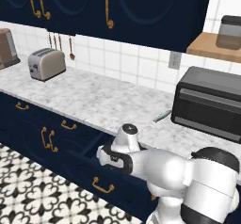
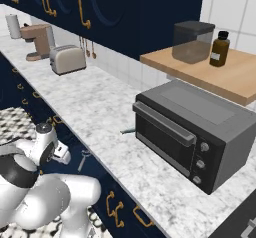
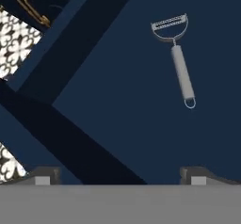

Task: Pick the peeler from the drawer and place it on the counter.

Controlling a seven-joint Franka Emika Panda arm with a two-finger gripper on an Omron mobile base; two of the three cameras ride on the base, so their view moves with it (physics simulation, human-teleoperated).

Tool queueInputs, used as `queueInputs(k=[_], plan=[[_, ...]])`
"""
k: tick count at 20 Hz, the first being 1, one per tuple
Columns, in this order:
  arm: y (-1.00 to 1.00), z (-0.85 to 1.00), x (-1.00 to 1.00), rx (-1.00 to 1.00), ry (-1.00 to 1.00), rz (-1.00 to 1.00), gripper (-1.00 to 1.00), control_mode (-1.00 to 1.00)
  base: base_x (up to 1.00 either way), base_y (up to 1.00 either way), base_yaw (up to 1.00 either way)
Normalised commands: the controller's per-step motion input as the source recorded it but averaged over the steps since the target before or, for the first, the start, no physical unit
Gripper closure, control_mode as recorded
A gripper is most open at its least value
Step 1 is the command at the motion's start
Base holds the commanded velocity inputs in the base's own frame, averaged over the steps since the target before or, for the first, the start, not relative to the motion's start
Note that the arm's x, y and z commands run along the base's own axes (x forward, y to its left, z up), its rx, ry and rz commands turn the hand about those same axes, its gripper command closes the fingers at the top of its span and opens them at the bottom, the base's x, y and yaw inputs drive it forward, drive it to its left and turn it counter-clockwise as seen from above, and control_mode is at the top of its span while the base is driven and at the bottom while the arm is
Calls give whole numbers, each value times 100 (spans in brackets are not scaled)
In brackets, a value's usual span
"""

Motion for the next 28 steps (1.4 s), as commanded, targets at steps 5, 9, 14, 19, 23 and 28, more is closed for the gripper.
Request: queueInputs(k=[5, 9, 14, 19, 23, 28], plan=[[53, -55, -5, 0, 15, 0, -100, -100, 0, 0, 0], [98, -55, -85, 0, 20, 0, -100, -100, 0, 0, 0], [100, -52, -100, 0, 19, 3, -100, -100, 0, 0, 0], [87, 25, -92, 0, 31, 7, -100, -100, 0, 0, 0], [80, 98, -28, 0, 18, 6, -100, -100, 0, 0, 0], [15, 100, 47, 0, -5, 0, -100, -100, 0, 0, 0]])
